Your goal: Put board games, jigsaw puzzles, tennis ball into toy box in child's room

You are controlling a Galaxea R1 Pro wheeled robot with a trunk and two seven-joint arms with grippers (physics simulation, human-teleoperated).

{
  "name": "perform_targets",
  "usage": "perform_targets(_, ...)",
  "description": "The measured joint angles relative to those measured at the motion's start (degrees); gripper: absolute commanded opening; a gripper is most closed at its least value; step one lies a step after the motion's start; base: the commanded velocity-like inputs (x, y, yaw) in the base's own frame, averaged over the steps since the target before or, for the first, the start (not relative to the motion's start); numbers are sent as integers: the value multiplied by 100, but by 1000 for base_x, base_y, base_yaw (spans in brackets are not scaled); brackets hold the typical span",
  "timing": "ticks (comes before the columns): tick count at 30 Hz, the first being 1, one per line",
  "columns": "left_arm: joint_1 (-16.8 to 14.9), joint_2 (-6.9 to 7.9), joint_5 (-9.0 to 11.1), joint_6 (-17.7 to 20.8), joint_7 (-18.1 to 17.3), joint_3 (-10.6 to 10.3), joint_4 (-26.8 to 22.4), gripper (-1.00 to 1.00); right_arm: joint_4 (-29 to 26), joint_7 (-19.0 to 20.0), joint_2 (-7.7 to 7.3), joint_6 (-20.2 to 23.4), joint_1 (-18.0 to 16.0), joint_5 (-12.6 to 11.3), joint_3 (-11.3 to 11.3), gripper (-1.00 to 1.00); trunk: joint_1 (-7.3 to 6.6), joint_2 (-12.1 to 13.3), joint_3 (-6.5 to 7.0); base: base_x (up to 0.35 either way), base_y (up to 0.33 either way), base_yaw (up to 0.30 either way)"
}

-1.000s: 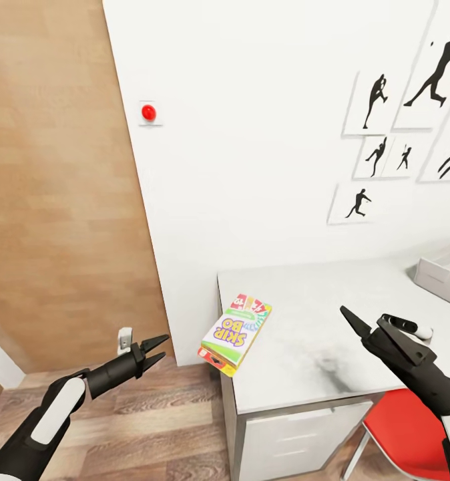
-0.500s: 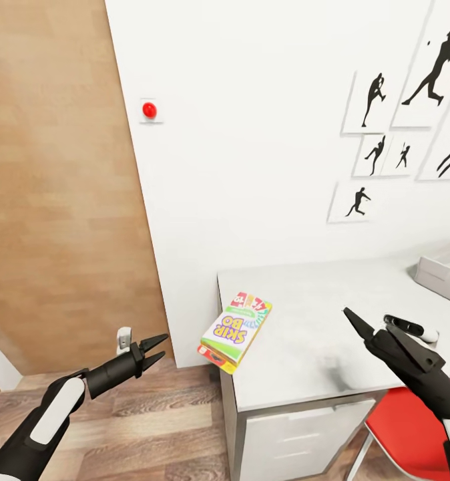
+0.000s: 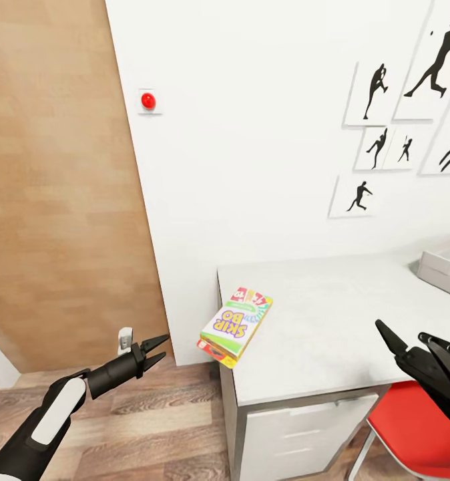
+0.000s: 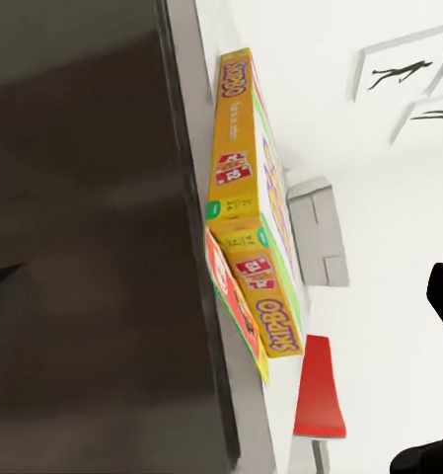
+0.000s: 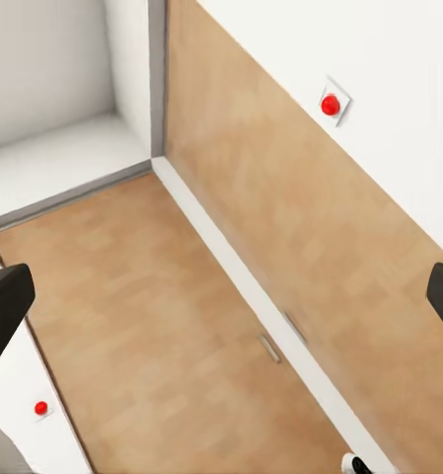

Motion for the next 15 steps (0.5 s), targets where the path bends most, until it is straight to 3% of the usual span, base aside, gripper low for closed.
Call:
perform_targets(8, 0, -3, 5, 4, -5, 0, 2, 100, 3, -19, -23, 10, 5, -7, -34, 100, 176, -321, -144, 0, 0, 0)
perform_targets(15, 0, -6, 45, 1, -14, 3, 0, 100, 3, -34, -28, 4, 5, -8, -34, 100, 176, -322, -144, 0, 0, 0)
